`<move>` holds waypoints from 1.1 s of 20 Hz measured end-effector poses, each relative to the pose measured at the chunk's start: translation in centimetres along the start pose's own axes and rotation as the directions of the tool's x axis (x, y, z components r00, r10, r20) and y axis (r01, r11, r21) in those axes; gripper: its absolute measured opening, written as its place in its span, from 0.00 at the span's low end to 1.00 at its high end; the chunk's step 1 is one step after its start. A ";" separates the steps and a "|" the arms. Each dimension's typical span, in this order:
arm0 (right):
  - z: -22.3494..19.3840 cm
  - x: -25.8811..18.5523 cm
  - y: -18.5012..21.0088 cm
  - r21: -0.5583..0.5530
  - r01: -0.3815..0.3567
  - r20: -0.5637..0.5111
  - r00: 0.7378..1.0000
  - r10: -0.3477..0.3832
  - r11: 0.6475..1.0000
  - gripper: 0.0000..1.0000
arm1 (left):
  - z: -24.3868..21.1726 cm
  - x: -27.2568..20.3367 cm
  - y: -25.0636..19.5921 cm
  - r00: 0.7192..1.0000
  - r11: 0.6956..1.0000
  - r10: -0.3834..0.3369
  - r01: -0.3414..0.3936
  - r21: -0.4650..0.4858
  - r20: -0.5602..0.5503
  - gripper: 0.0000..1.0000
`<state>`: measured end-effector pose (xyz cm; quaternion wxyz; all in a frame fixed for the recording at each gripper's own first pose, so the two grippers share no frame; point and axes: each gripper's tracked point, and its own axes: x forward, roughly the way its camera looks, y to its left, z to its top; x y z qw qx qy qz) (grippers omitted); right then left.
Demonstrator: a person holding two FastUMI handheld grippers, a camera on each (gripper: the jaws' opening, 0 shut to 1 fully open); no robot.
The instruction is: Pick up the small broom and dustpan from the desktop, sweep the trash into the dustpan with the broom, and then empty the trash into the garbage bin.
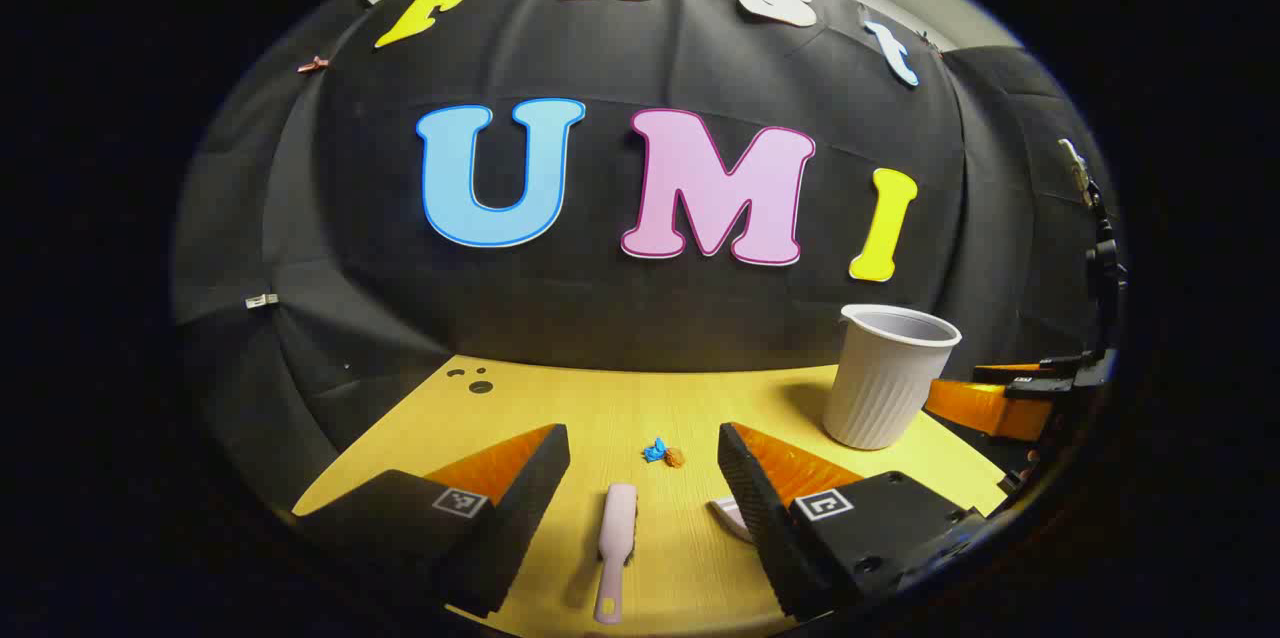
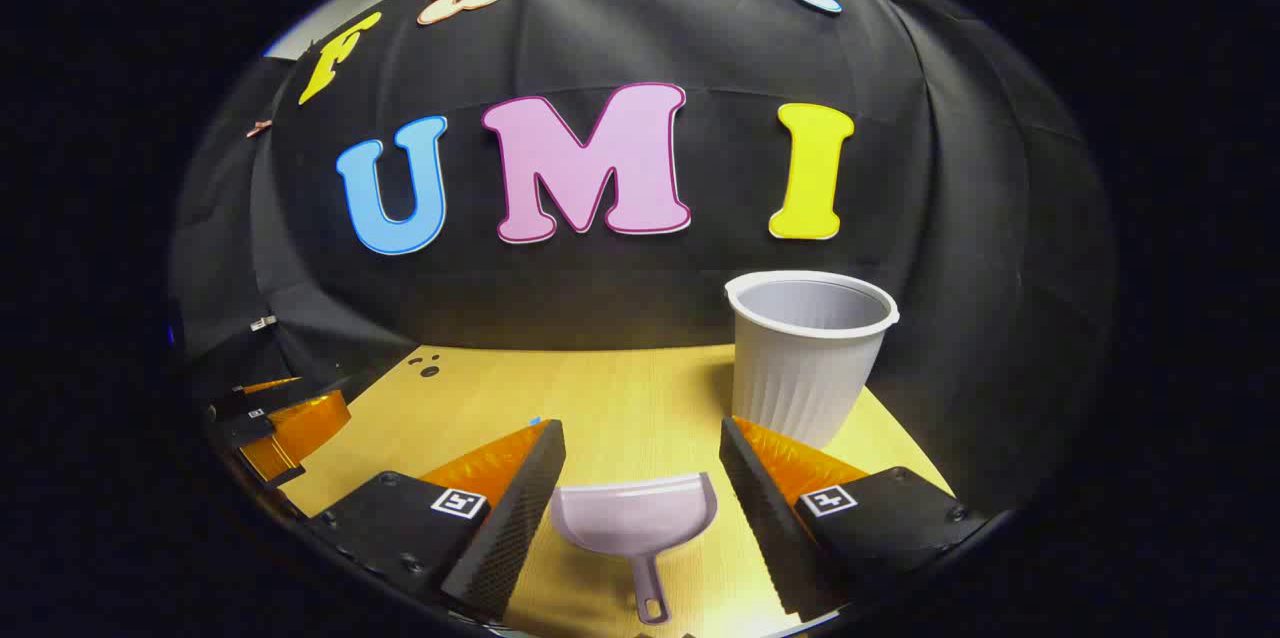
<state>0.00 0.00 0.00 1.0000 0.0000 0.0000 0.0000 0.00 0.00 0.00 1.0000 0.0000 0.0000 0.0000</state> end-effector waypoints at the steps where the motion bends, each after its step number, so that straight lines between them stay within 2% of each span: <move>1: -0.3 0.1 -0.2 0.005 0.003 -0.010 1.000 -0.003 1.000 0.98 | -0.2 0.1 -0.1 1.000 1.000 -0.003 0.003 0.003 -0.004 0.96; 13: -3.3 1.5 0.6 -0.027 -0.021 -0.114 0.993 0.018 0.999 0.99 | -2.0 0.3 1.4 0.998 0.999 -0.007 0.009 0.043 -0.061 0.96; 22: -8.0 2.3 0.9 -0.053 -0.032 -0.266 0.964 0.017 0.998 0.99 | -4.4 0.0 2.2 0.992 1.000 -0.003 0.005 0.014 -0.126 0.96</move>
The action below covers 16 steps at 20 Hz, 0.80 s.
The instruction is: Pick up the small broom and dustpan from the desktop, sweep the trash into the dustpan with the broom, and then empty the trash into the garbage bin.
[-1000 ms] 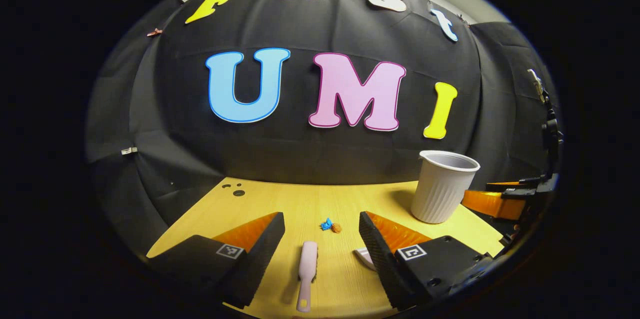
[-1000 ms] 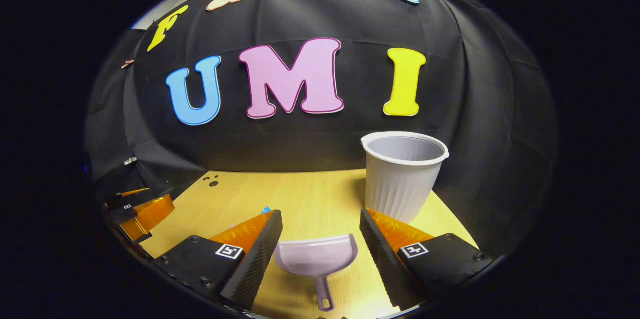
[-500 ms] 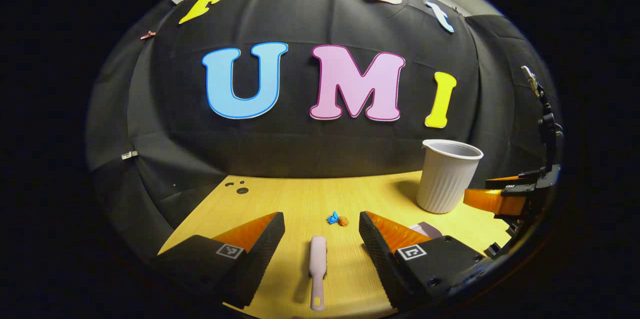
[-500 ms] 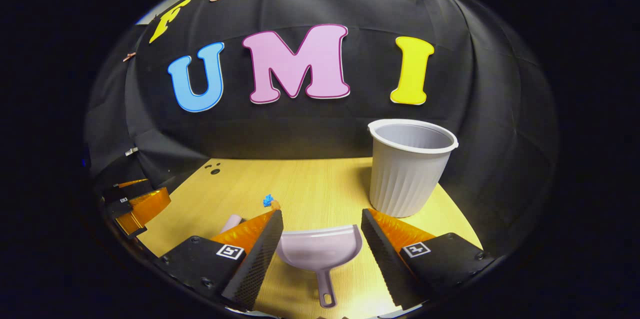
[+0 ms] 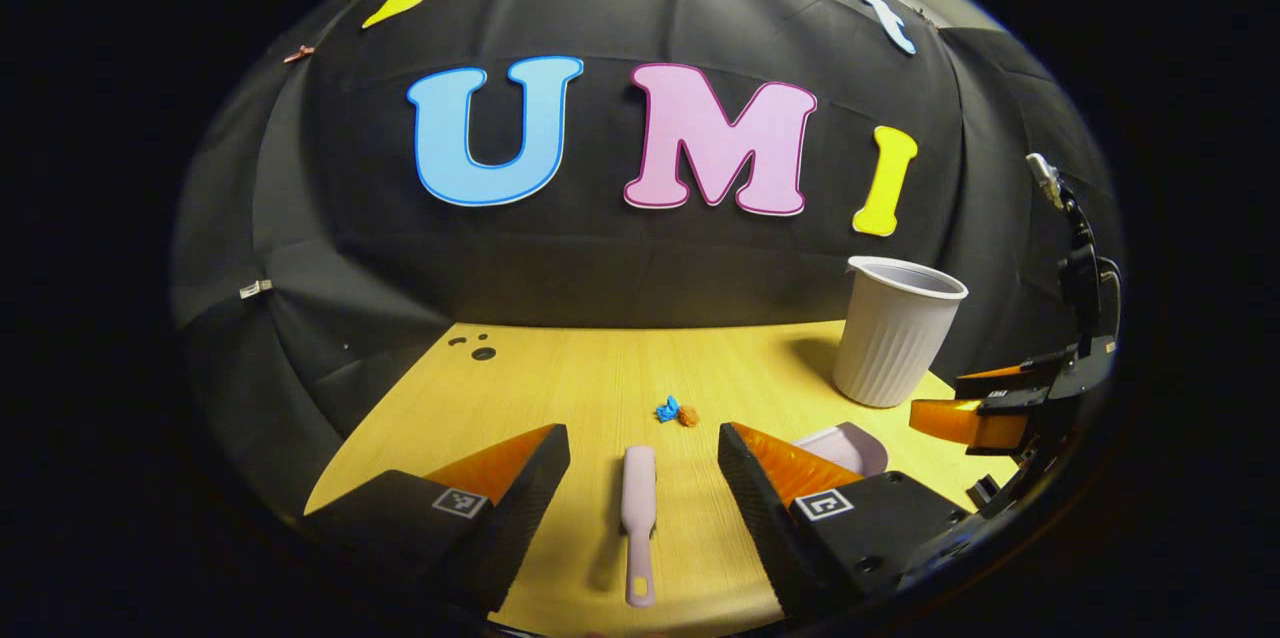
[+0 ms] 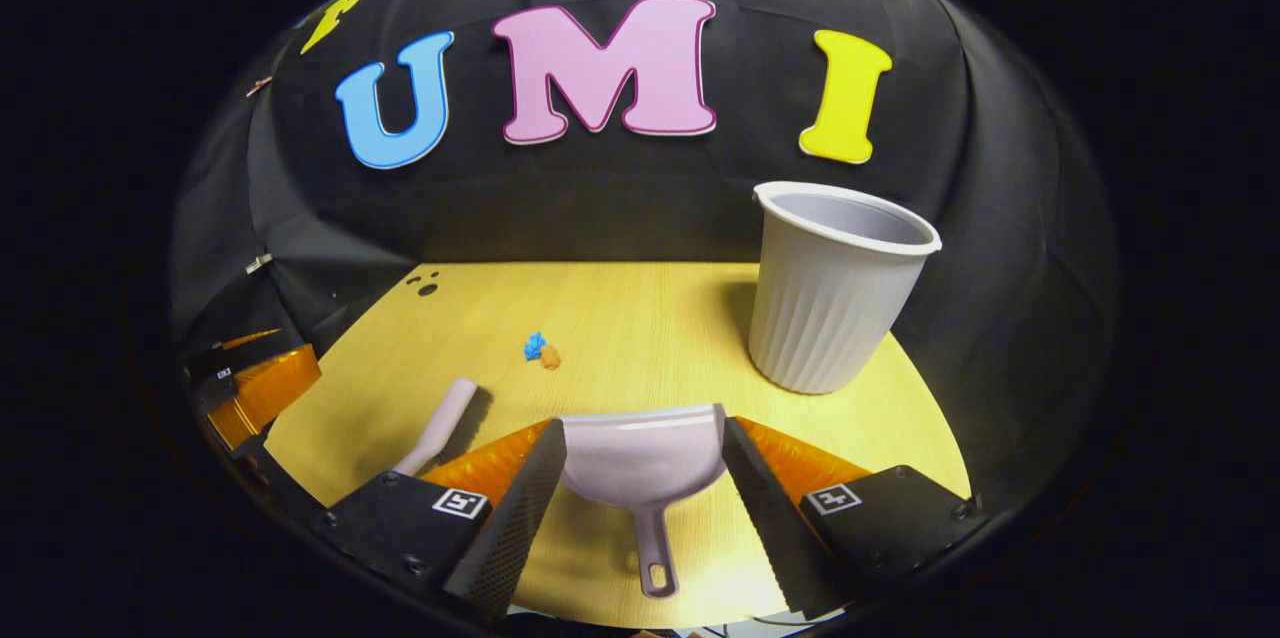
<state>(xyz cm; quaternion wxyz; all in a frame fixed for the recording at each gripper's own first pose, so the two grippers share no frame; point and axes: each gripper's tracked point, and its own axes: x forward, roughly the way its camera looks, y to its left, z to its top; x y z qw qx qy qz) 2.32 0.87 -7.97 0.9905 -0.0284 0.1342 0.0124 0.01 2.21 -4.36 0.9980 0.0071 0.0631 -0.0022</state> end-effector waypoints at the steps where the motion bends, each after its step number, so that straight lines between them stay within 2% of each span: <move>1: -0.7 0.3 0.0 -0.002 0.000 -0.020 1.000 0.000 1.000 0.98 | -0.4 0.1 0.3 1.000 1.000 0.005 -0.005 -0.008 -0.007 0.96; 8: -6.3 2.8 -0.4 -0.002 -0.005 -0.215 0.977 0.004 1.000 0.99 | -2.3 0.5 2.0 0.995 0.998 0.055 -0.058 -0.031 -0.079 0.96; 12: -10.0 4.0 -0.7 -0.009 -0.008 -0.330 0.944 0.004 1.000 0.99 | -4.1 0.8 3.2 0.987 0.995 0.086 -0.092 -0.038 -0.137 0.96; 16: -13.6 5.1 -0.7 0.004 -0.004 -0.446 0.895 0.006 1.000 0.99 | -5.3 1.1 4.0 0.976 0.992 0.112 -0.120 -0.032 -0.187 0.96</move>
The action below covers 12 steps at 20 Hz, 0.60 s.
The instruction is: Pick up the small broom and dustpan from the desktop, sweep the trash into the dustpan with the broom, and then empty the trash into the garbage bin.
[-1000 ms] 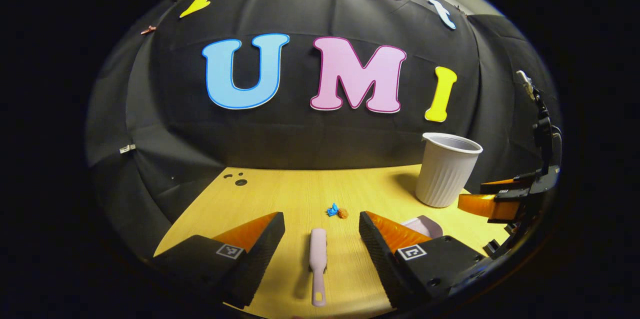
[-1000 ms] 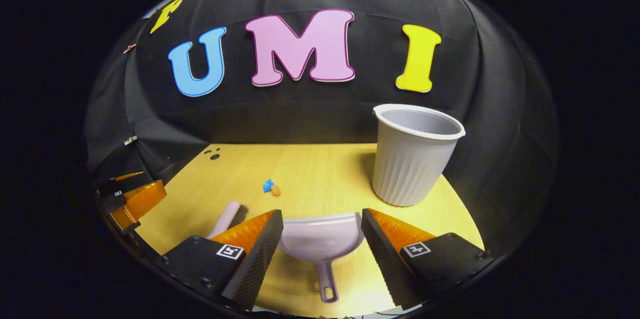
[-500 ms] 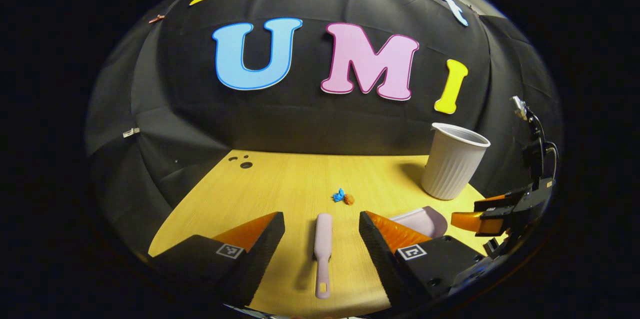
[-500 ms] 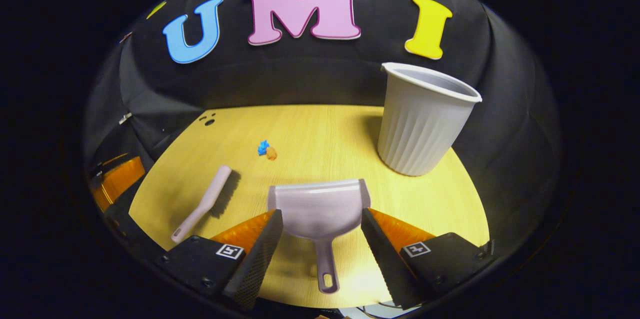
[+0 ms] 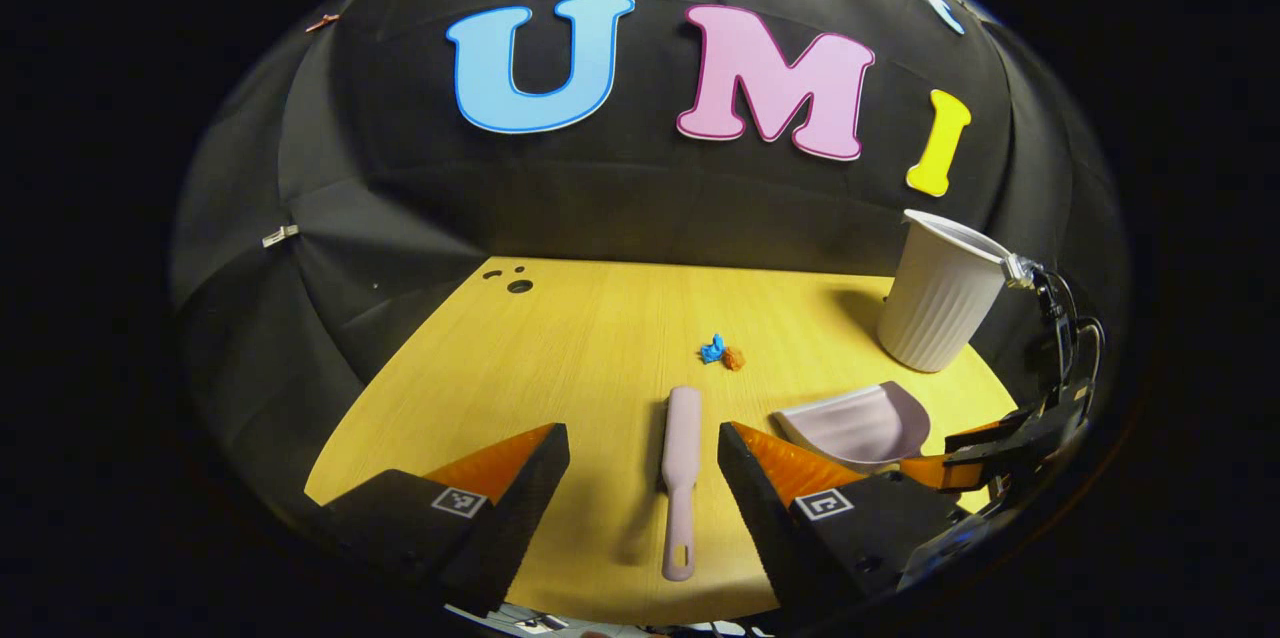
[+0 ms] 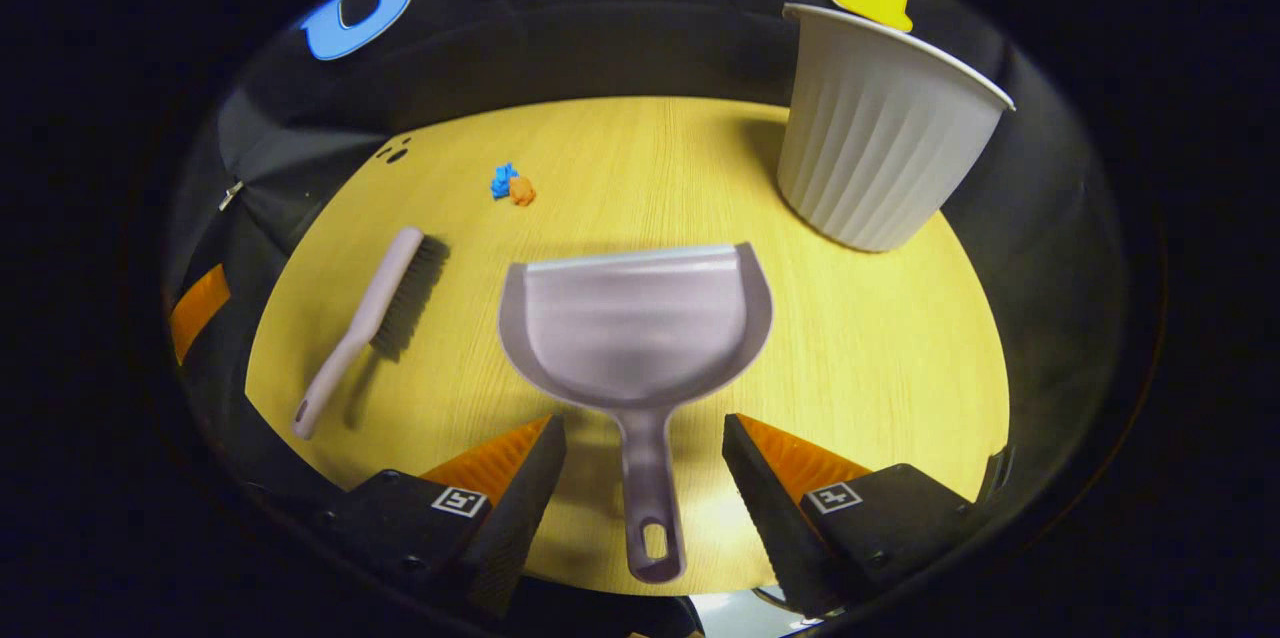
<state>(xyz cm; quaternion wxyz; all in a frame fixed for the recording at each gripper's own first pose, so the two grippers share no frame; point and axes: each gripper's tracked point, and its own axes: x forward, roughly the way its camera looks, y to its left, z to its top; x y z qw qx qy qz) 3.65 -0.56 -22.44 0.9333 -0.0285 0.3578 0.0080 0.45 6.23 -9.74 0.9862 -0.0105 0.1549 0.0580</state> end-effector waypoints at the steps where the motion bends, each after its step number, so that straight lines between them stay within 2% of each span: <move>1: -0.6 0.7 -0.1 0.007 0.004 -0.032 0.999 -0.004 1.000 0.99 | -0.1 0.1 0.2 1.000 1.000 0.009 -0.009 0.002 -0.009 0.96; 7: -2.8 3.8 -0.9 0.037 0.036 -0.193 0.981 -0.028 0.999 0.99 | -0.4 0.6 1.0 0.998 0.999 0.055 -0.055 0.002 -0.040 0.96; 12: -3.0 5.8 -0.5 0.035 0.039 -0.248 0.968 -0.029 0.999 0.94 | -1.1 1.2 1.6 0.994 0.996 0.084 -0.086 -0.021 -0.074 0.96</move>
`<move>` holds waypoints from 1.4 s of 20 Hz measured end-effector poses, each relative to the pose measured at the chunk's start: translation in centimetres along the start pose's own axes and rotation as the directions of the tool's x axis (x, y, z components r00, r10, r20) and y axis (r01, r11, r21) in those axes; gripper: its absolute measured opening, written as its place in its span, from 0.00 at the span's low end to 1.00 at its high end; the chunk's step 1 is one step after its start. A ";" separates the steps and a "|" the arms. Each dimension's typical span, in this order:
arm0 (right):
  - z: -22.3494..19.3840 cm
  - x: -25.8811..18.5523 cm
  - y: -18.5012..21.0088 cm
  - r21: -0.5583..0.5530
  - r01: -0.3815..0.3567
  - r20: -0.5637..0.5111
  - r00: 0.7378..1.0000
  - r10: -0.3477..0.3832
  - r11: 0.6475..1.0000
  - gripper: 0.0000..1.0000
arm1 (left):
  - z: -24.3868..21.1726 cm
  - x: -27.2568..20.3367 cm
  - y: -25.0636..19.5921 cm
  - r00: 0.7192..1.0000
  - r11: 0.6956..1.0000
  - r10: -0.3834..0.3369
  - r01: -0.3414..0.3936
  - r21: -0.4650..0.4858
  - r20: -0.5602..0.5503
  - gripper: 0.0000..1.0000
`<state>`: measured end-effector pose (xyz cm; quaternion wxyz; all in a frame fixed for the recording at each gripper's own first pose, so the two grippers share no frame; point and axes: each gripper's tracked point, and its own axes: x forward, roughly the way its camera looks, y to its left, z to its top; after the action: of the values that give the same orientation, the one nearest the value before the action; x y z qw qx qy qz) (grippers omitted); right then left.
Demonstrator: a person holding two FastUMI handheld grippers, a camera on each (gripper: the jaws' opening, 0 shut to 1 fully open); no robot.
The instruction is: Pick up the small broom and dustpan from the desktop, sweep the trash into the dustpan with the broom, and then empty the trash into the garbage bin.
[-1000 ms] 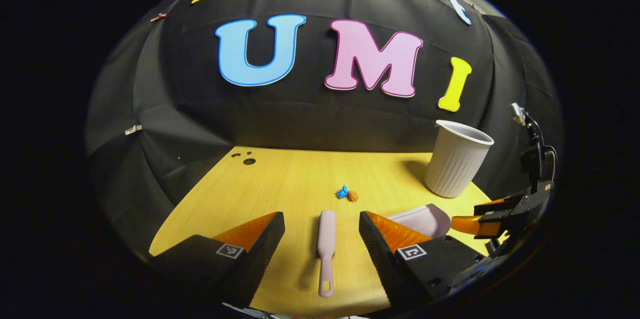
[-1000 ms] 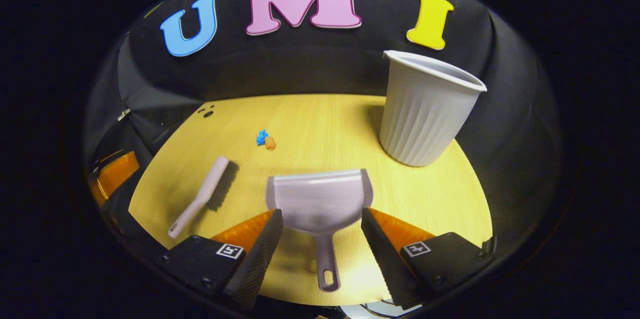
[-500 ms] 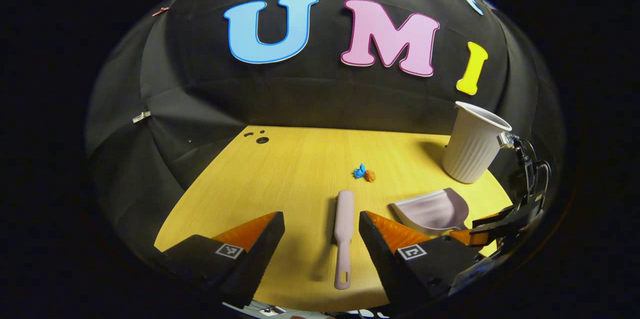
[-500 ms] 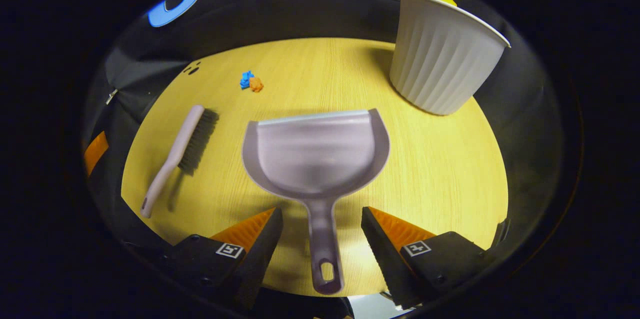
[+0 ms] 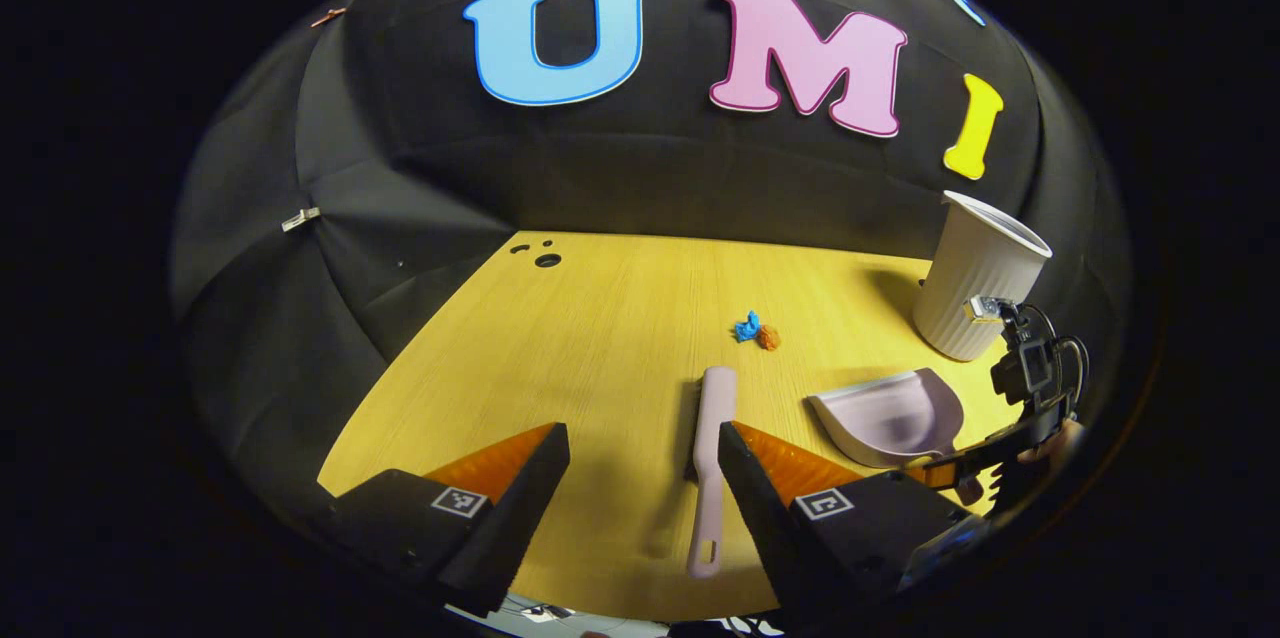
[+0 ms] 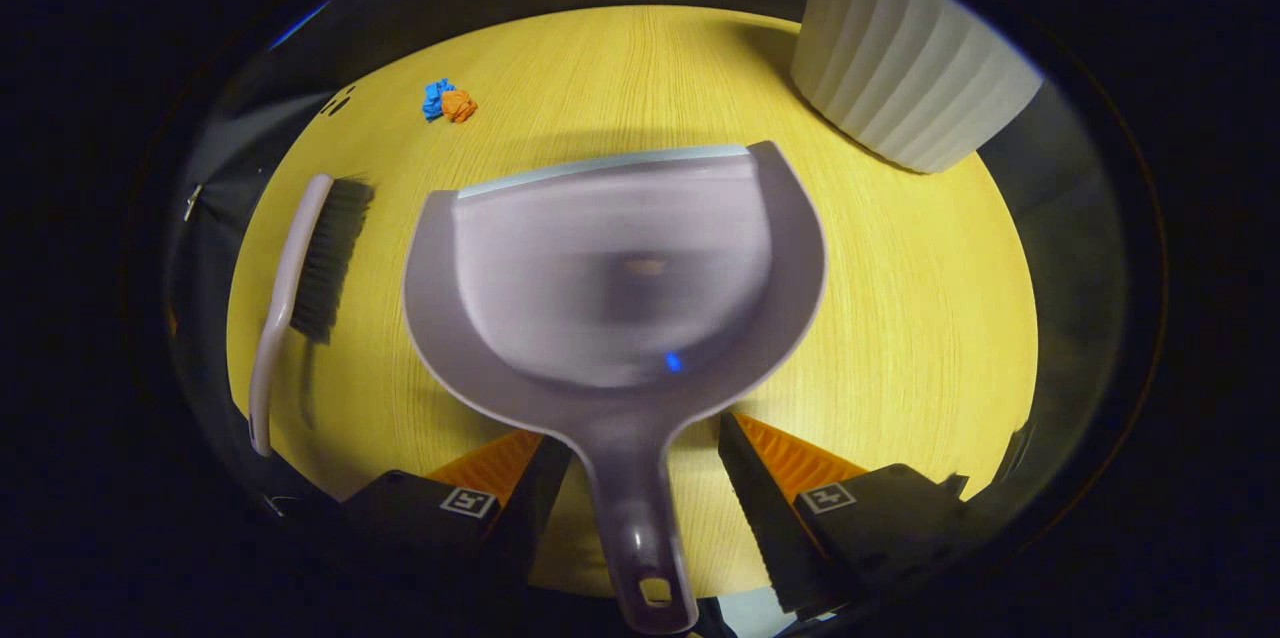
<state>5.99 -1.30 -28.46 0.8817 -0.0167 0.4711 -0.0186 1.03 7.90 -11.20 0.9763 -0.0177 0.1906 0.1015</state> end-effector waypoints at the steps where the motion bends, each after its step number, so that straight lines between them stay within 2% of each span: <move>1: 0.1 0.2 -0.2 -0.009 0.017 -0.005 1.000 -0.017 1.000 0.92 | -0.2 0.2 0.0 1.000 1.000 0.002 -0.002 -0.001 -0.008 0.96; 4: 0.7 0.4 0.3 -0.034 0.010 0.009 1.000 -0.010 0.999 0.79 | -0.8 1.2 -0.9 0.999 1.000 -0.023 0.023 0.005 -0.044 0.96; 5: 0.9 0.4 0.4 -0.034 0.008 0.011 1.000 -0.007 0.999 0.77 | -1.5 1.8 -1.2 0.996 0.999 -0.043 0.044 0.011 -0.072 0.96; 6: 0.9 0.5 0.5 -0.037 0.007 0.008 1.000 -0.006 0.999 0.70 | -2.1 2.4 -1.7 0.992 0.997 -0.071 0.073 0.014 -0.108 0.96; 7: 1.0 0.5 0.4 -0.043 0.005 0.011 1.000 -0.005 0.999 0.70 | -2.9 2.9 -2.3 0.984 0.994 -0.101 0.104 0.016 -0.148 0.96; 10: 1.0 0.7 0.6 -0.045 -0.006 0.008 1.000 0.006 0.999 0.39 | -4.8 4.8 -3.6 0.953 0.985 -0.162 0.173 0.019 -0.255 0.96; 11: 1.0 0.8 0.5 -0.046 -0.009 0.006 1.000 0.009 0.999 0.39 | -5.8 5.6 -4.2 0.938 0.981 -0.178 0.192 0.017 -0.297 0.95; 12: 1.1 0.7 0.5 -0.048 -0.010 0.008 1.000 0.011 0.999 0.43 | -6.5 6.1 -4.6 0.922 0.978 -0.189 0.207 0.019 -0.337 0.94; 13: 1.0 0.8 0.5 -0.049 -0.012 0.007 1.000 0.012 0.999 0.34 | -7.3 6.9 -5.0 0.907 0.975 -0.195 0.220 0.024 -0.374 0.94; 14: 1.2 0.7 0.6 -0.050 -0.013 0.008 1.000 0.014 0.999 0.38 | -7.8 7.6 -5.4 0.893 0.972 -0.198 0.232 0.036 -0.404 0.94; 15: 1.2 0.8 0.7 -0.051 -0.018 0.007 1.000 0.018 0.999 0.36 | -8.6 8.2 -5.7 0.881 0.970 -0.194 0.239 0.051 -0.432 0.94; 16: 1.1 0.8 0.6 -0.051 -0.024 0.002 1.000 0.024 0.998 0.41 | -9.2 8.6 -5.7 0.869 0.968 -0.189 0.244 0.065 -0.457 0.93; 17: 1.1 0.8 0.6 -0.048 -0.030 0.001 1.000 0.031 0.998 0.32 | -9.6 9.2 -5.8 0.859 0.966 -0.185 0.249 0.074 -0.478 0.93; 20: 1.1 0.7 0.6 -0.048 -0.036 0.006 0.999 0.036 0.998 0.36 | -11.1 10.7 -6.3 0.830 0.962 -0.169 0.257 0.094 -0.532 0.87; 21: 1.2 0.7 0.6 -0.052 -0.035 0.008 0.999 0.035 0.998 0.32 | -11.4 11.2 -6.3 0.824 0.961 -0.157 0.253 0.106 -0.545 0.86; 22: 1.2 0.7 0.6 -0.054 -0.034 0.010 0.999 0.035 0.998 0.41 | -11.7 11.7 -6.3 0.820 0.962 -0.141 0.246 0.120 -0.554 0.82; 24: 1.2 0.7 0.6 -0.052 -0.038 0.011 0.999 0.039 0.998 0.32 | -12.2 12.3 -6.4 0.813 0.962 -0.128 0.241 0.128 -0.569 0.77; 25: 1.2 0.6 0.6 -0.053 -0.041 0.012 0.999 0.042 0.998 0.32 | -12.7 12.6 -6.4 0.810 0.962 -0.122 0.239 0.132 -0.573 0.75; 26: 1.2 0.7 0.6 -0.054 -0.043 0.010 0.999 0.044 0.998 0.36 | -12.8 12.8 -6.1 0.814 0.963 -0.098 0.223 0.152 -0.573 0.68; 27: 1.1 0.6 0.5 -0.054 -0.045 0.012 0.999 0.045 0.998 0.32 | -12.8 13.0 -6.0 0.822 0.960 -0.095 0.225 0.168 -0.561 0.64; 28: 1.1 0.6 0.6 -0.054 -0.045 0.012 0.999 0.046 0.998 0.32 | -12.8 13.2 -6.2 0.826 0.957 -0.096 0.229 0.175 -0.556 0.58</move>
<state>7.28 -0.75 -28.38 0.8843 -0.0299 0.4657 0.0143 9.55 3.46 -28.09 0.8826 0.0535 0.4669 -0.0150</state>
